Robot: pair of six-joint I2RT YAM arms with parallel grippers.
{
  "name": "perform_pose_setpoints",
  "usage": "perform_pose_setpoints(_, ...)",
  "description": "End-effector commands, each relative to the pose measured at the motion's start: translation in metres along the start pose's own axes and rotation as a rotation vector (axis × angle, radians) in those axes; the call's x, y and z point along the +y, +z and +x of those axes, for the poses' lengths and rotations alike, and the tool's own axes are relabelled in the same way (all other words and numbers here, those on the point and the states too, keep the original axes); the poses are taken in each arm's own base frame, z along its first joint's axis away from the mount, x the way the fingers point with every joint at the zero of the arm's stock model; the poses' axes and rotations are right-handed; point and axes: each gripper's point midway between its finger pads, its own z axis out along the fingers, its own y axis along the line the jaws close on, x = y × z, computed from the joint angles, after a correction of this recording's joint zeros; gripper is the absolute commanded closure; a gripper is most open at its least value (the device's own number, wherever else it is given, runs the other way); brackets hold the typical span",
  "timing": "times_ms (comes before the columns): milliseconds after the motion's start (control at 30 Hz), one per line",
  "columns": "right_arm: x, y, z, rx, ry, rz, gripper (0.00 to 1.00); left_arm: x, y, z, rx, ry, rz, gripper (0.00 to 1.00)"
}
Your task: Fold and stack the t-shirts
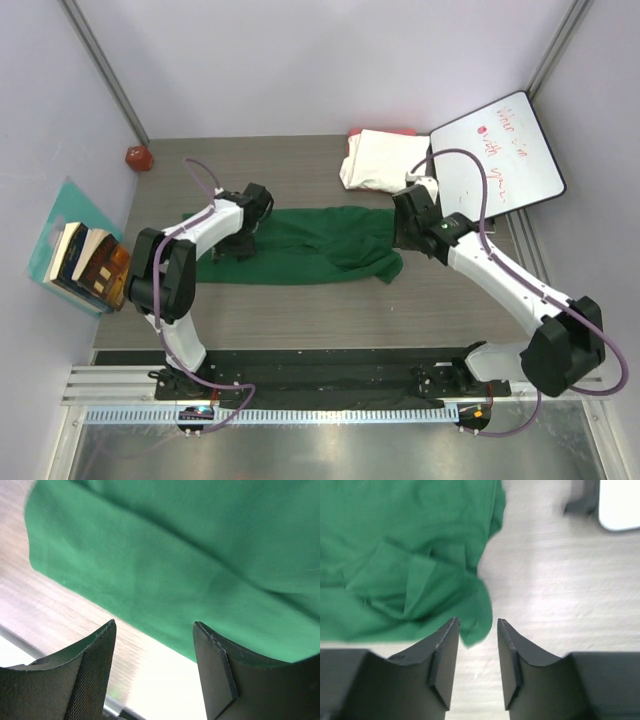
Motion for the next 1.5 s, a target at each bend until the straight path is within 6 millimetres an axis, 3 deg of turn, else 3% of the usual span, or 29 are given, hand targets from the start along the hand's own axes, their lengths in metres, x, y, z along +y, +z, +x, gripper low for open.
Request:
perform_pose_setpoints(0, 0.008, -0.006, 0.058, 0.145, 0.024, -0.033, 0.55, -0.008, -0.042, -0.037, -0.098, -0.095, 0.125, 0.36)
perform_pose_setpoints(133, 0.019, -0.002, 0.105, 0.246, -0.019, -0.024, 0.53, -0.034, -0.057, -0.034, -0.122, -0.057, 0.192, 0.35)
perform_pose_setpoints(267, 0.019, 0.01, 0.121, 0.252, 0.004, 0.003, 0.51, -0.063, -0.062, -0.023, -0.108, -0.014, 0.253, 0.35)
perform_pose_setpoints(333, 0.015, 0.015, 0.127, 0.252, 0.011, 0.024, 0.48, -0.068, -0.062, -0.021, -0.11, -0.005, 0.258, 0.36)
perform_pose_setpoints(533, 0.017, 0.023, 0.131, 0.245, 0.003, 0.011, 0.46, -0.081, -0.062, -0.013, -0.101, 0.021, 0.288, 0.37)
perform_pose_setpoints(933, 0.029, 0.052, 0.123, 0.222, -0.068, 0.032, 0.46, -0.122, -0.058, 0.024, -0.062, 0.13, 0.297, 0.38)
perform_pose_setpoints(1267, 0.03, 0.063, 0.103, 0.155, -0.124, 0.07, 0.47, -0.129, -0.049, 0.039, -0.036, 0.169, 0.286, 0.4)
perform_pose_setpoints(1467, 0.019, 0.06, 0.099, 0.144, -0.144, 0.123, 0.48, -0.127, -0.045, 0.042, -0.027, 0.185, 0.274, 0.41)
